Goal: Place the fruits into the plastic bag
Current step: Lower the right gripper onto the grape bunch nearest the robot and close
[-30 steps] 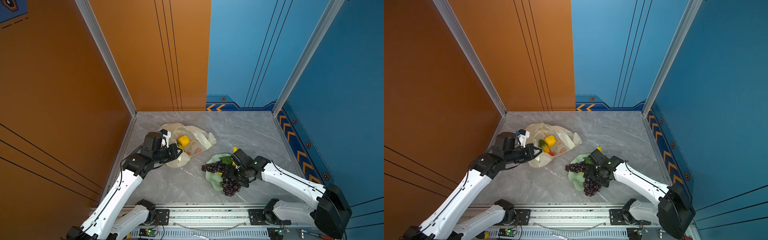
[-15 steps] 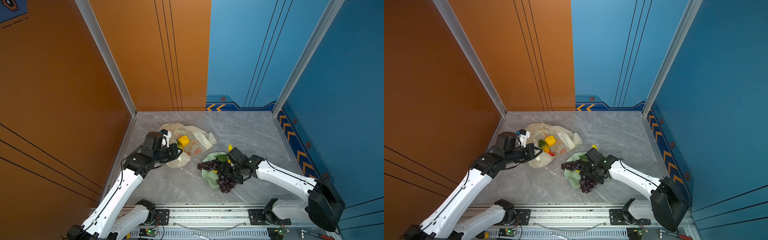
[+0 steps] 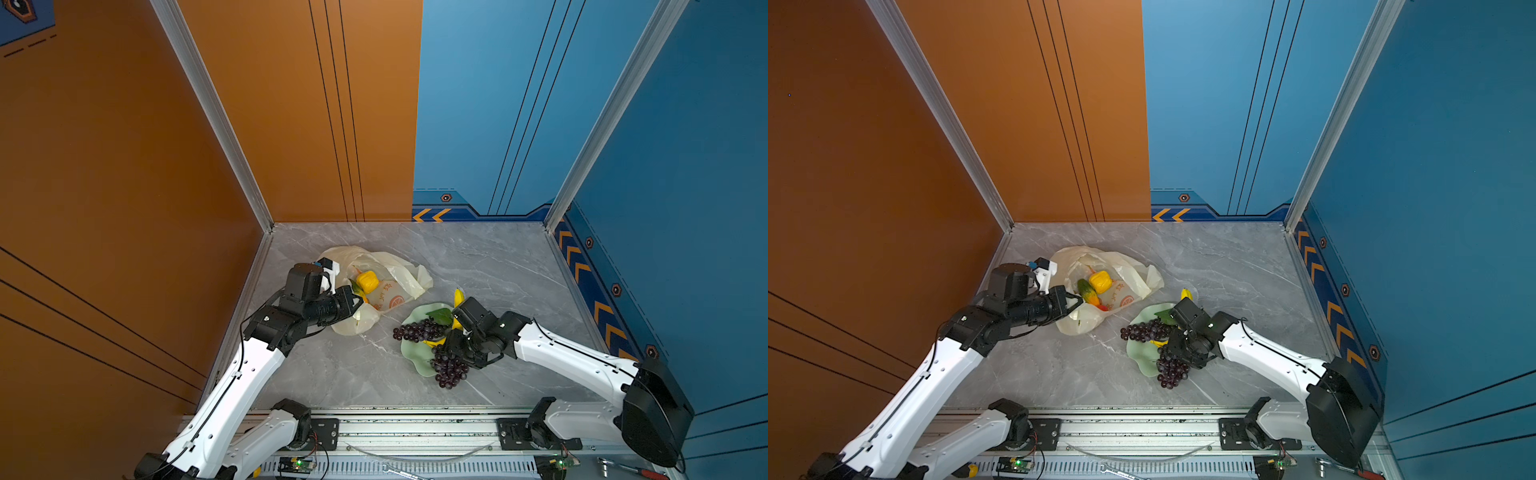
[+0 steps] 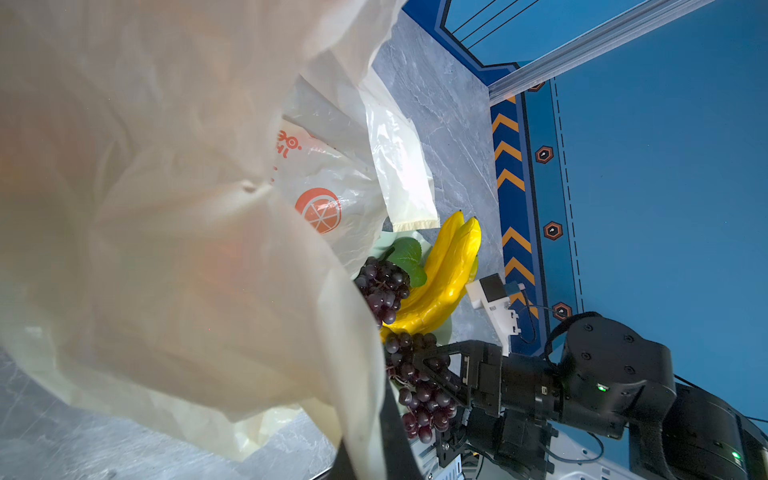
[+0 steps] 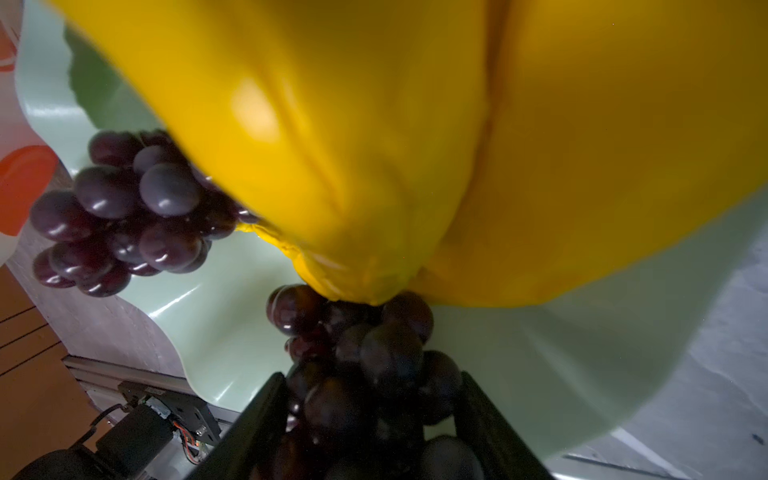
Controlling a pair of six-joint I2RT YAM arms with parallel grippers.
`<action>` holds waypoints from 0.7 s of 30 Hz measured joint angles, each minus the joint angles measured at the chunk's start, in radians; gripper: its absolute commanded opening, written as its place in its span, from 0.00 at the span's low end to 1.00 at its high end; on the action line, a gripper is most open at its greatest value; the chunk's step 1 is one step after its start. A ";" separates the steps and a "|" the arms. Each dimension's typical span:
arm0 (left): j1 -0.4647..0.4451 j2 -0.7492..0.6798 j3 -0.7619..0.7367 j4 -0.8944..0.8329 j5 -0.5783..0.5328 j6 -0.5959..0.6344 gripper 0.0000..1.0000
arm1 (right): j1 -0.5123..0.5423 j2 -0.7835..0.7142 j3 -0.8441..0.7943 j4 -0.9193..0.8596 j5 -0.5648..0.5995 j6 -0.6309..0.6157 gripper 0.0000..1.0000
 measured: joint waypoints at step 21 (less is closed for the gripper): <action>0.011 -0.014 -0.015 0.000 0.015 0.000 0.00 | -0.014 -0.082 0.000 0.000 0.030 0.014 0.38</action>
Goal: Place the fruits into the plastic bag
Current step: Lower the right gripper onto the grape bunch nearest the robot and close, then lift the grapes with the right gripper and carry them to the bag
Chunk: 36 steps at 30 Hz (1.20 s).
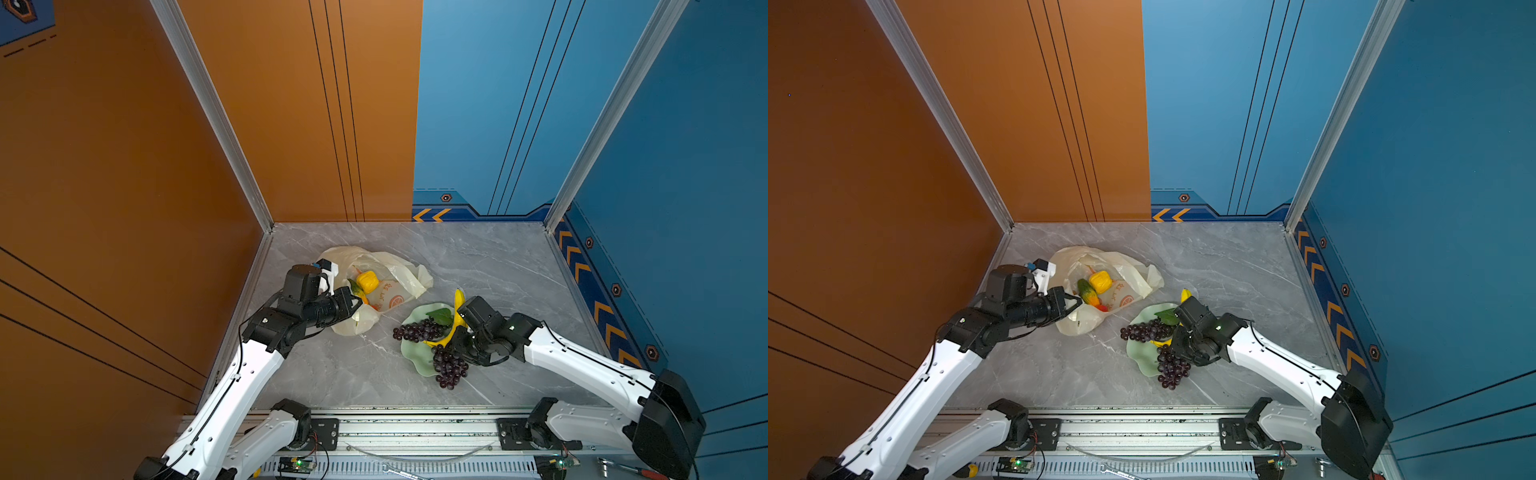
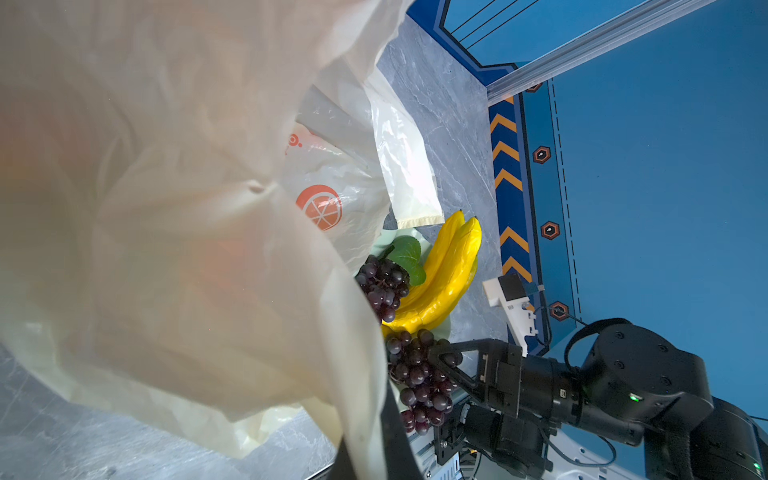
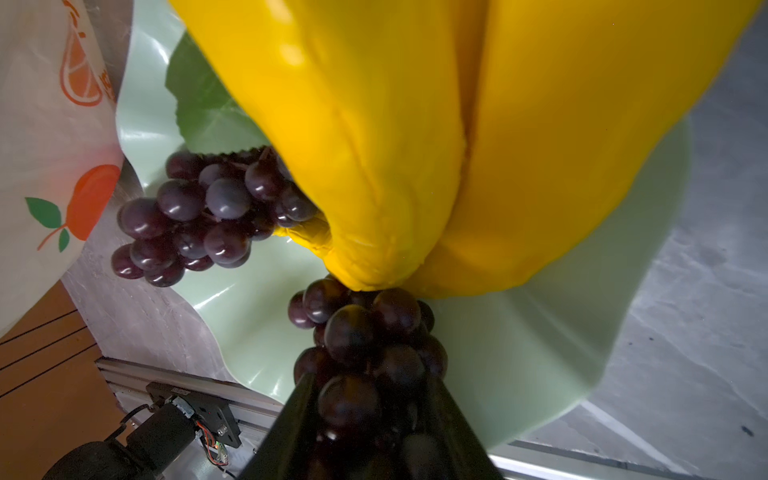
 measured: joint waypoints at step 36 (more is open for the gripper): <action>0.005 -0.012 -0.034 0.000 0.007 -0.001 0.00 | -0.098 -0.124 0.146 0.192 -0.080 0.079 0.34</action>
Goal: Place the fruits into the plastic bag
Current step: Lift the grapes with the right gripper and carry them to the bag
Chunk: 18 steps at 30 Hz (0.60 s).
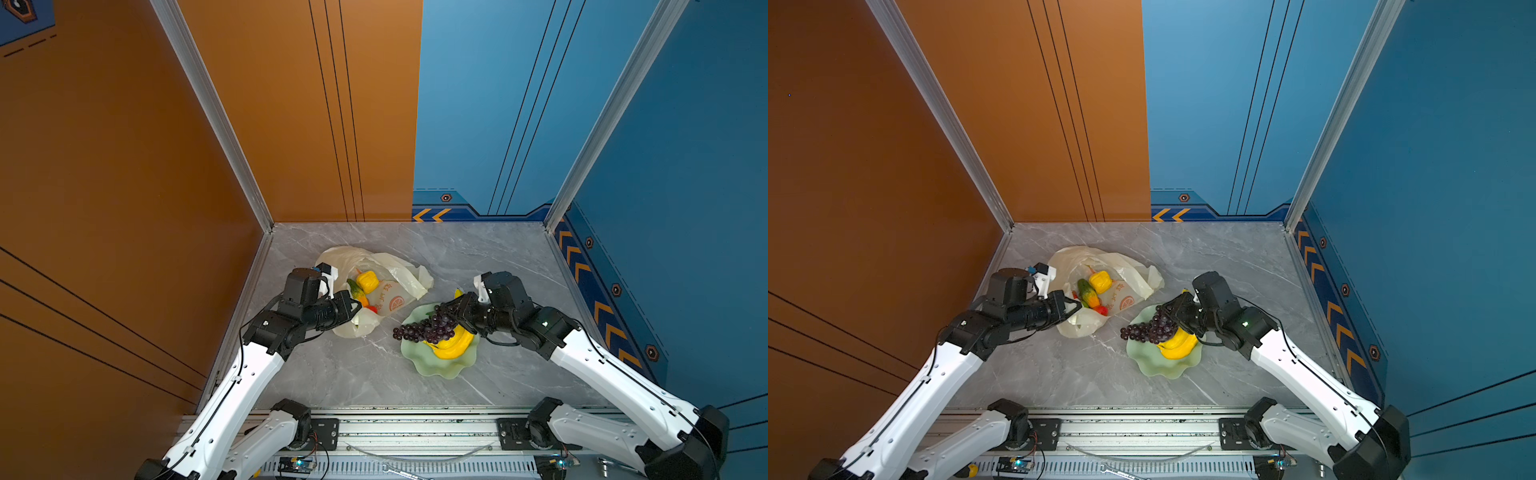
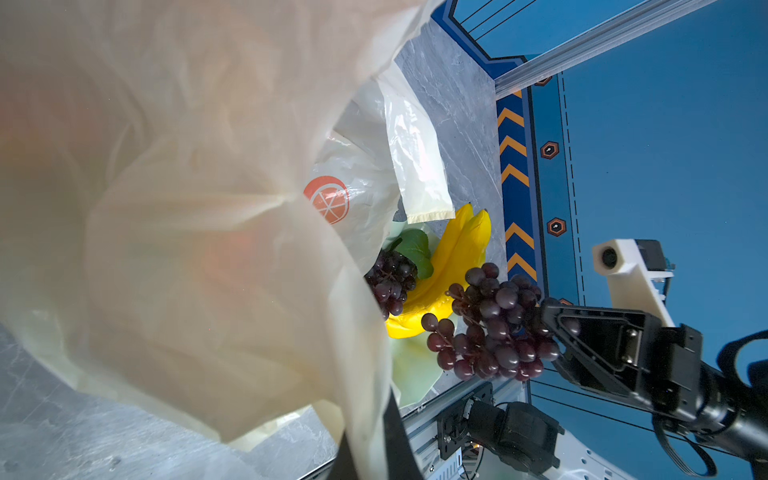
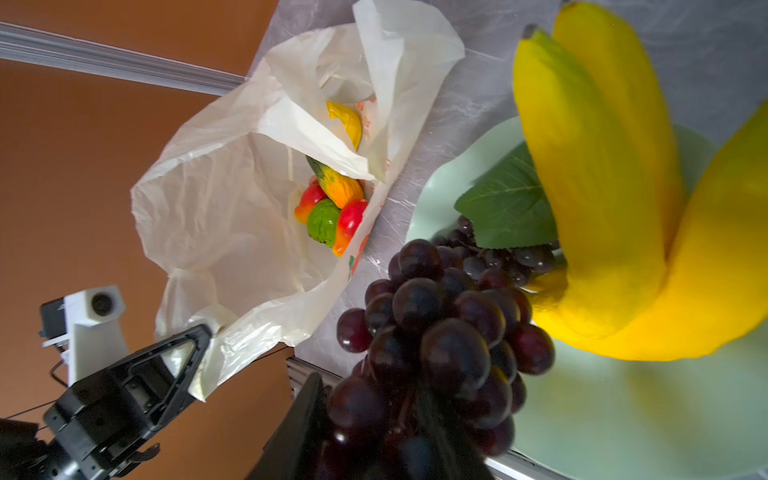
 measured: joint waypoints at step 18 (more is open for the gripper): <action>0.000 0.031 0.000 0.000 0.020 0.005 0.00 | 0.048 0.203 0.283 0.057 -0.051 0.000 0.34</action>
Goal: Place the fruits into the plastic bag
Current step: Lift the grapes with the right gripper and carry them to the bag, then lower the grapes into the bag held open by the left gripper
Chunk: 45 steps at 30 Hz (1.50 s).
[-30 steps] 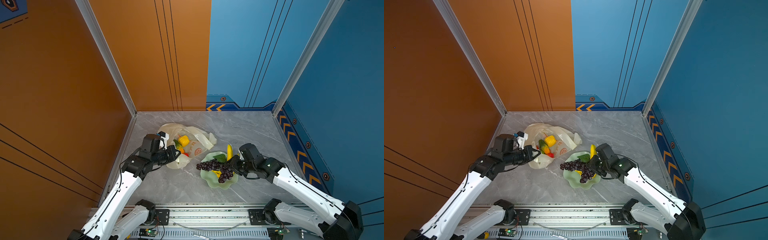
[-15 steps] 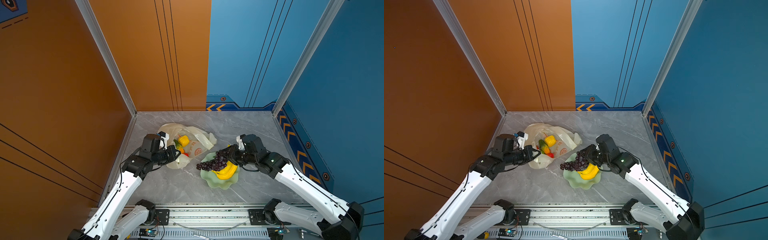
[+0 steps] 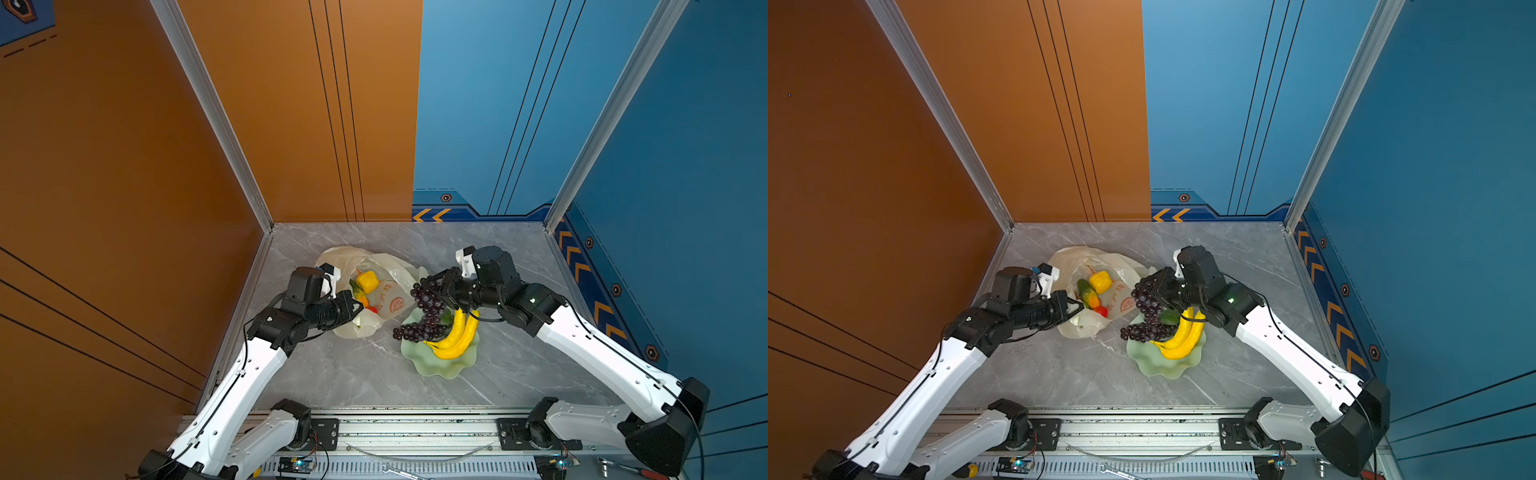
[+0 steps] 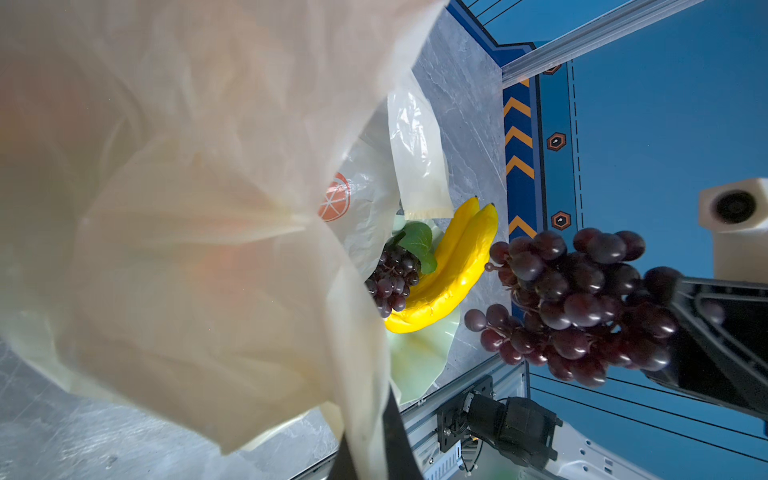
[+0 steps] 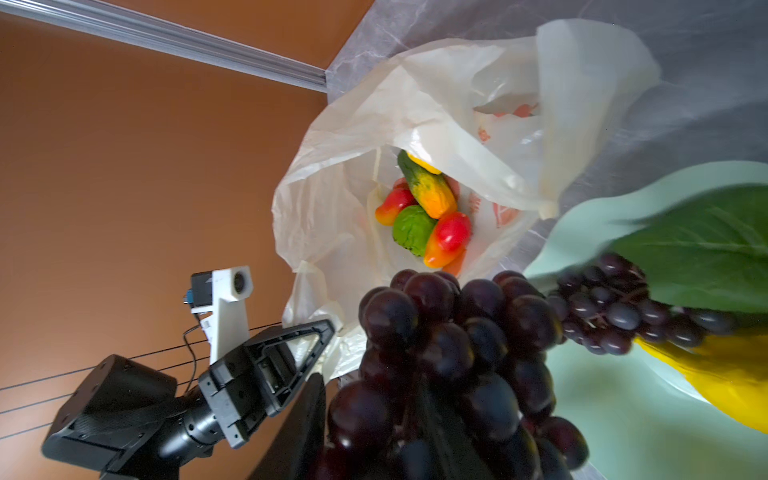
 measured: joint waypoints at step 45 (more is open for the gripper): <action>0.067 0.052 0.042 0.052 0.095 -0.050 0.00 | 0.074 0.980 0.539 0.354 -0.181 0.000 0.40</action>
